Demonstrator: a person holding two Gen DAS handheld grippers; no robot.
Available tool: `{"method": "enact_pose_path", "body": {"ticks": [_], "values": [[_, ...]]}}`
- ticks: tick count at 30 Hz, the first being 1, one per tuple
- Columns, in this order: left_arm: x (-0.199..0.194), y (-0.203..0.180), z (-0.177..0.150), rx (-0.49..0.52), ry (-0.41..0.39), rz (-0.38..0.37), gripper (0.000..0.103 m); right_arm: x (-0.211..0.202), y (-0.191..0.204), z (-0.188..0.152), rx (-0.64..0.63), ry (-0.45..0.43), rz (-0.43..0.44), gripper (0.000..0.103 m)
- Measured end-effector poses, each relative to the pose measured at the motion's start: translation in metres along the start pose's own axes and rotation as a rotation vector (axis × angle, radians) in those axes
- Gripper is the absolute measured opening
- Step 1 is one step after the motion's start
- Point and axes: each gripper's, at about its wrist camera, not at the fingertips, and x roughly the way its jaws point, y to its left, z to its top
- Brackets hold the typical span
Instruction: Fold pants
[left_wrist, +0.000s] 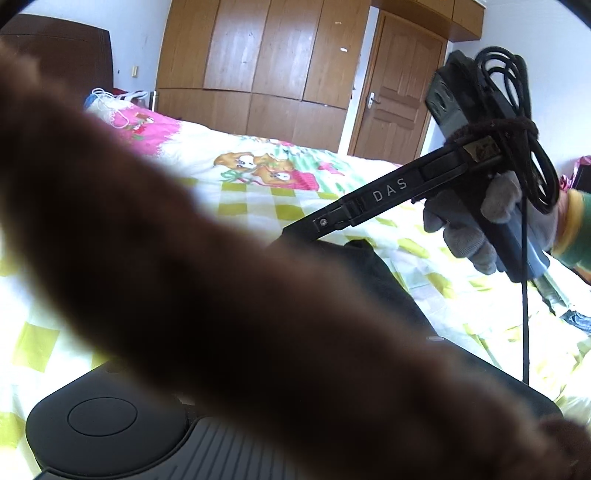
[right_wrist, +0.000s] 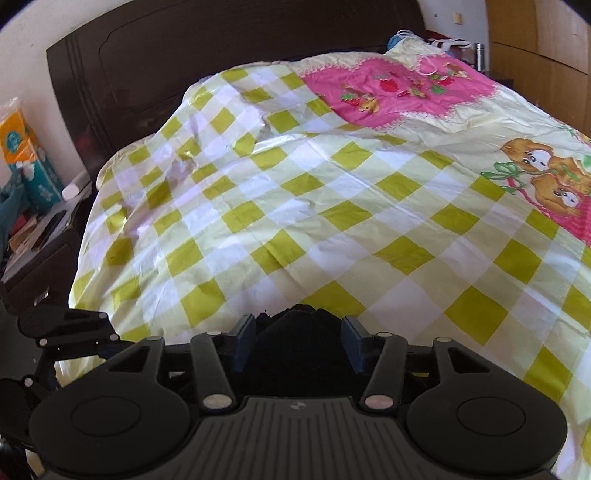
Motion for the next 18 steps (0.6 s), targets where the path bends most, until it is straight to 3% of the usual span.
{"method": "enact_pose_path", "body": {"ticks": [2, 5, 6, 7, 8, 9, 10, 11, 14, 16, 18], "values": [[0.006, -0.002, -0.003, 0.008, 0.02, 0.009, 0.056, 0.01, -0.008, -0.001, -0.042, 0.035, -0.013, 0.076], [0.016, -0.006, -0.007, 0.011, 0.061, 0.019, 0.056, 0.027, -0.022, -0.005, -0.037, 0.06, 0.023, 0.08], [0.017, -0.007, -0.008, 0.006, 0.075, 0.017, 0.056, 0.03, -0.024, -0.007, -0.005, 0.055, 0.045, 0.077], [0.016, -0.009, -0.008, 0.006, 0.075, 0.016, 0.054, 0.032, -0.022, -0.009, 0.013, 0.05, 0.058, 0.058], [0.015, -0.011, -0.008, 0.012, 0.072, 0.019, 0.053, 0.032, -0.017, -0.01, 0.017, 0.059, 0.074, 0.047], [0.014, -0.013, -0.009, 0.021, 0.079, 0.025, 0.052, 0.03, -0.011, -0.012, 0.017, 0.059, 0.073, 0.036], [0.015, -0.014, -0.009, 0.02, 0.087, 0.031, 0.048, 0.024, -0.002, -0.014, 0.0, 0.048, 0.052, 0.032], [0.016, -0.013, -0.009, 0.008, 0.098, 0.028, 0.039, 0.016, 0.006, -0.016, -0.014, 0.032, 0.036, 0.031], [0.019, -0.009, -0.01, -0.03, 0.107, 0.035, 0.028, -0.015, 0.013, -0.018, 0.054, -0.038, 0.037, 0.029], [0.019, -0.007, -0.011, -0.048, 0.112, 0.031, 0.029, -0.033, 0.013, -0.018, 0.101, -0.082, 0.02, 0.029], [0.017, -0.009, -0.012, -0.058, 0.11, 0.014, 0.036, -0.042, 0.013, -0.019, 0.138, -0.104, 0.011, 0.029]]}}
